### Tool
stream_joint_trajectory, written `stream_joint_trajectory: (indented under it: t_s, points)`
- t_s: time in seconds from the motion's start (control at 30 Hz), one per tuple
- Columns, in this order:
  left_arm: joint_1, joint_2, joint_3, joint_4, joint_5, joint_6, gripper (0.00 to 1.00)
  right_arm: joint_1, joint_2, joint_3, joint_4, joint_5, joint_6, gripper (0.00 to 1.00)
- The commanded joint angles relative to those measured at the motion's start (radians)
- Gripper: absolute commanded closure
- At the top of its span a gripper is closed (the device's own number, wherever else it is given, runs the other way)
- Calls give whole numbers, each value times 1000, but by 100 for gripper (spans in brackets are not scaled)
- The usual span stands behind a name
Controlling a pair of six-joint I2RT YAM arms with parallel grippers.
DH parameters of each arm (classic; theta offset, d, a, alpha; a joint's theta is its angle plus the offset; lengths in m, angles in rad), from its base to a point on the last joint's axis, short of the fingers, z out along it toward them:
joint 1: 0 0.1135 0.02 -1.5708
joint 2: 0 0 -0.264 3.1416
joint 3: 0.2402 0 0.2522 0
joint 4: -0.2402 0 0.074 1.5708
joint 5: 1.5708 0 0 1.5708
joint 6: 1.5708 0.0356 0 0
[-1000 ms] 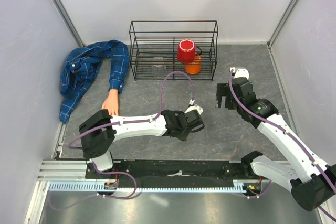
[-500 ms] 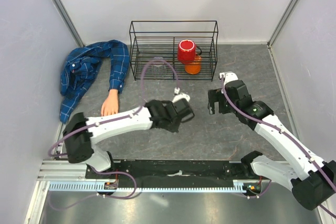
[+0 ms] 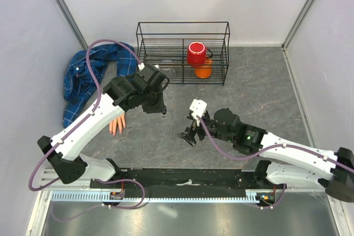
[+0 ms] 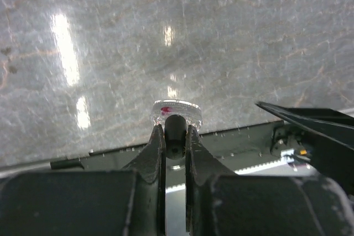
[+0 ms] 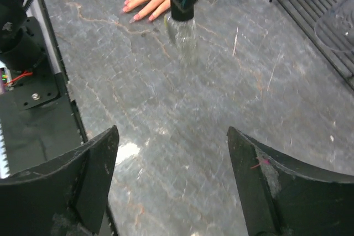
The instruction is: Paint the nails
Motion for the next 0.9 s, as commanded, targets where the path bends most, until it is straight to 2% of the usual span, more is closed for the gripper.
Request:
stream_joint_trajectory:
  t_s: [0.0,0.27,0.87]
  points:
    - [15,-14,43,-67,114,-78,98,38,63,-32,281,54,-86,17]
    - [32,-45,-8,-36,170,-127,98,47,178,-6,393,77,-89,33]
    - [34,-37,-32,-4,186,-130,98,47,284,36,472,-43,-26,58]
